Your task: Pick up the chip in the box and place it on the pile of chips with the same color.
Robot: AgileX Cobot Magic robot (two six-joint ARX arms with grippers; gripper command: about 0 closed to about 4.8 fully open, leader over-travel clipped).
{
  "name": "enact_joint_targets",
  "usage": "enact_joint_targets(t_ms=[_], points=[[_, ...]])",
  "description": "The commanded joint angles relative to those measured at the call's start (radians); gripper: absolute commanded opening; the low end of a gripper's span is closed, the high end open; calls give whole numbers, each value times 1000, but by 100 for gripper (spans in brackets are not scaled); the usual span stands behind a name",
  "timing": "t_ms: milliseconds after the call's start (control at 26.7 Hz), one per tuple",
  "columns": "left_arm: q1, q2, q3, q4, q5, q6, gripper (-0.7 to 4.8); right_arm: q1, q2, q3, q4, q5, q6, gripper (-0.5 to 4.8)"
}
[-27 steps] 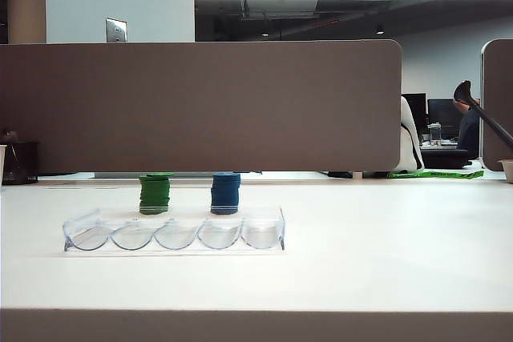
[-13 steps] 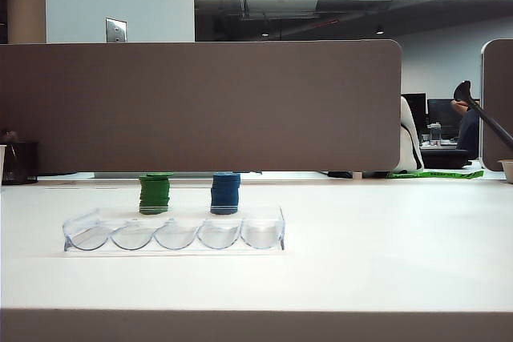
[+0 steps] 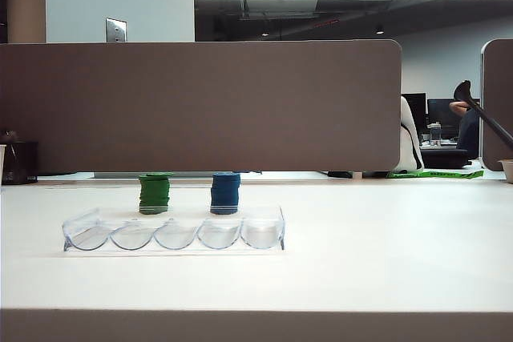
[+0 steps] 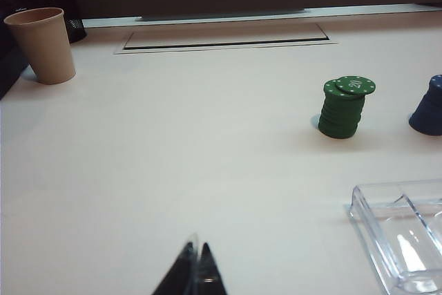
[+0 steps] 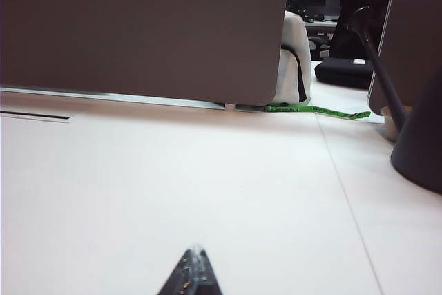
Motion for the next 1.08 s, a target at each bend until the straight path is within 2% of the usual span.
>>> enact_joint_targets(t_ms=[37, 224, 636, 1084], points=[[1, 1, 3, 74, 12, 8, -6, 2, 0, 5, -6, -7, 1, -5], [1, 1, 3, 166, 44, 18, -6, 4, 0, 5, -5, -31, 2, -5], [1, 1, 2, 149, 153, 20, -6, 3, 0, 5, 4, -32, 27, -5], [2, 1, 2, 126, 127, 34, -6, 3, 0, 5, 7, -25, 26, -5]])
